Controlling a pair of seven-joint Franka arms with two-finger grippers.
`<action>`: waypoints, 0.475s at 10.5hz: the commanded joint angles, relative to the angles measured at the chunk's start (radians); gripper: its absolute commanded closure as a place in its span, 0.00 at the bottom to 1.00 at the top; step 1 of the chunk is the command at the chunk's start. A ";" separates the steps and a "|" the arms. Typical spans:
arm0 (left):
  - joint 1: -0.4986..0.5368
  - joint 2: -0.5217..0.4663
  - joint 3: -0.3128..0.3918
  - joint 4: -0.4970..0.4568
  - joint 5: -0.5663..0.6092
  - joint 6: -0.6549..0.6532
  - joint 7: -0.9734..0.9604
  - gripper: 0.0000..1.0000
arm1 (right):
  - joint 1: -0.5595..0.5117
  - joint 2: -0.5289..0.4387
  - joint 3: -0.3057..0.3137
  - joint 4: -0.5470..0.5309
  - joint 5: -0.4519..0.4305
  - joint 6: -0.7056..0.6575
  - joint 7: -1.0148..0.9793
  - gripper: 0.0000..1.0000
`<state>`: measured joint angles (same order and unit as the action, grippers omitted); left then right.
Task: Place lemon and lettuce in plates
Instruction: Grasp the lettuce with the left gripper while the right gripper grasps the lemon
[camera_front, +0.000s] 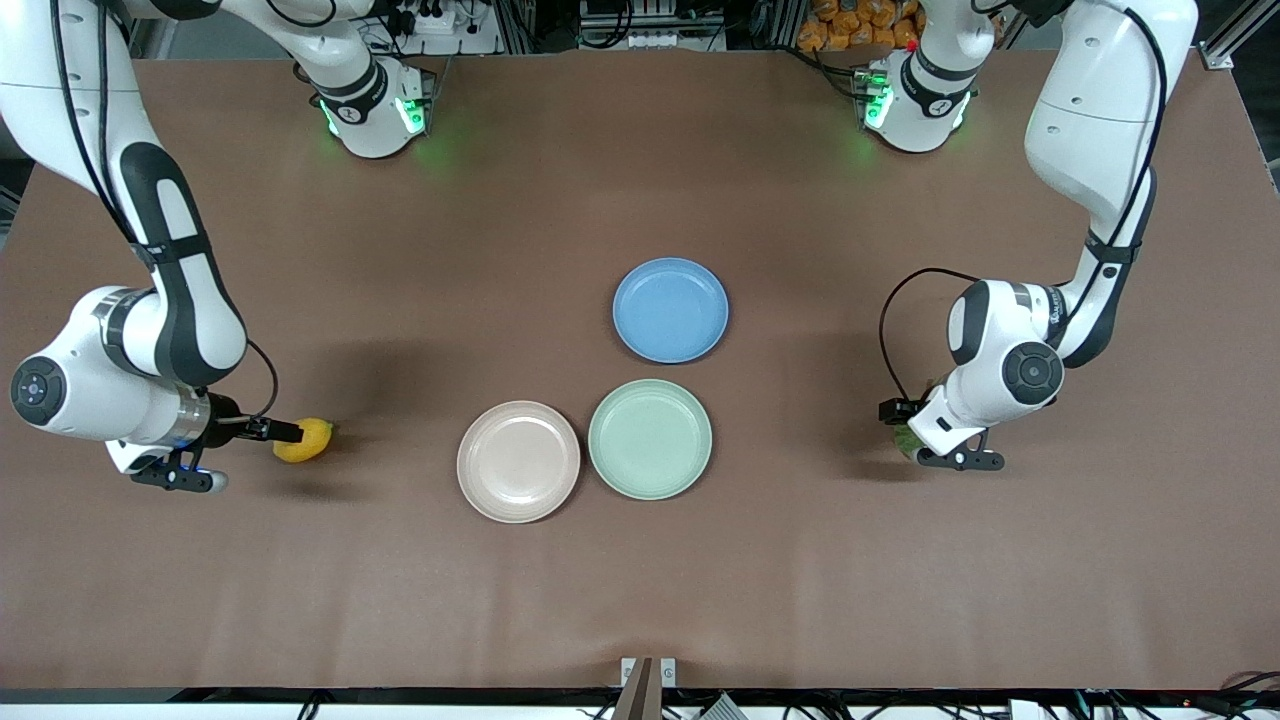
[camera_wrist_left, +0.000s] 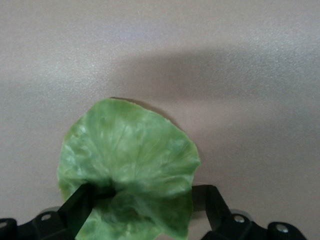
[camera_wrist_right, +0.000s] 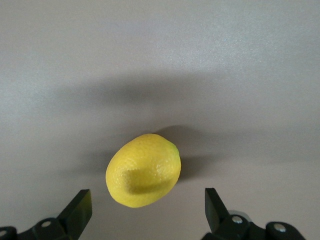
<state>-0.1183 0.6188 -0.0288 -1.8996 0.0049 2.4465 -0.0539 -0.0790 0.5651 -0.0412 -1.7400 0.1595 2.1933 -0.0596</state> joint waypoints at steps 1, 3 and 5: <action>0.005 0.015 0.003 0.013 -0.006 0.012 0.098 0.48 | 0.002 0.047 0.001 0.019 0.020 0.026 0.001 0.00; 0.006 0.018 0.004 0.016 -0.006 0.011 0.137 0.90 | 0.005 0.061 0.001 0.019 0.023 0.042 0.003 0.00; 0.006 0.022 0.006 0.019 -0.006 0.011 0.158 1.00 | 0.002 0.067 0.001 0.019 0.067 0.043 -0.002 0.00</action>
<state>-0.1107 0.6153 -0.0209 -1.8889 0.0049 2.4480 0.0650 -0.0761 0.6167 -0.0407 -1.7396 0.1779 2.2334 -0.0594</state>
